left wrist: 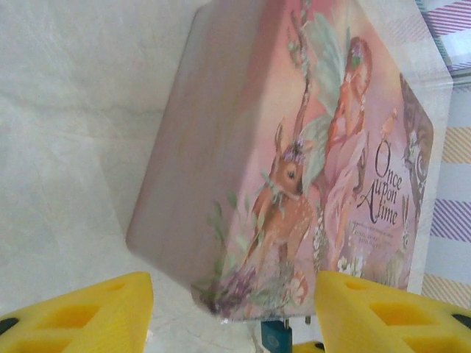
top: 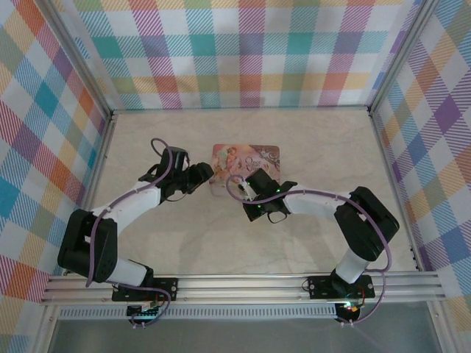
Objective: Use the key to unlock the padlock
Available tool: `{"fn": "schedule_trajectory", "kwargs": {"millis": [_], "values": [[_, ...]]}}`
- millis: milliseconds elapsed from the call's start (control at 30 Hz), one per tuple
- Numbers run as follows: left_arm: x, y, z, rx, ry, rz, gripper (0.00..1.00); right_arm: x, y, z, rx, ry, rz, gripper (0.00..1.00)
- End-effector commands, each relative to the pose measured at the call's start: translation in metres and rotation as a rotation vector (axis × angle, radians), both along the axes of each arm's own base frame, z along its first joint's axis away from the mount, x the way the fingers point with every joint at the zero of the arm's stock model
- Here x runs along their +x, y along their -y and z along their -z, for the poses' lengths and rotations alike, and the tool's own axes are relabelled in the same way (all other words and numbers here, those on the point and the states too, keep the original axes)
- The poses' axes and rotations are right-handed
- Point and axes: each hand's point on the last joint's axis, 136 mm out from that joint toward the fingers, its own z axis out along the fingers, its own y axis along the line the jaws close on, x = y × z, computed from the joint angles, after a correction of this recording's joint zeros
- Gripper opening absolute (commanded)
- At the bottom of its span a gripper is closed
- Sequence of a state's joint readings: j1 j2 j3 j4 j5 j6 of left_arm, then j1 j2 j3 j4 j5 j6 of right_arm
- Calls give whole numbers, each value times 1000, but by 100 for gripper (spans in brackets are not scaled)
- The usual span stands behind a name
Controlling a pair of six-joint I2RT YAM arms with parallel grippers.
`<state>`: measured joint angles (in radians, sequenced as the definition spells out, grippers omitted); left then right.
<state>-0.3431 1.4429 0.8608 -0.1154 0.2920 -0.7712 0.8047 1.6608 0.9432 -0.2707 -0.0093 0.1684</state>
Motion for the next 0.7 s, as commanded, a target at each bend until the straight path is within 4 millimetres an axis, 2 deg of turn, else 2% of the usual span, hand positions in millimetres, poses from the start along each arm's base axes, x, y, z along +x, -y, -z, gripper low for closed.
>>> {"fn": "schedule_trajectory", "kwargs": {"millis": [0, 233, 667], "values": [[14, -1, -3, 26, 18, 3, 60, -8, -4, -14, -26, 4, -103, 0], [16, 1, 3, 25, 7, 14, 60, -12, 0, -21, -83, 8, -159, 0], [13, 2, 7, 20, -1, 26, 60, -15, 8, -19, -143, 36, -233, 0]]}}
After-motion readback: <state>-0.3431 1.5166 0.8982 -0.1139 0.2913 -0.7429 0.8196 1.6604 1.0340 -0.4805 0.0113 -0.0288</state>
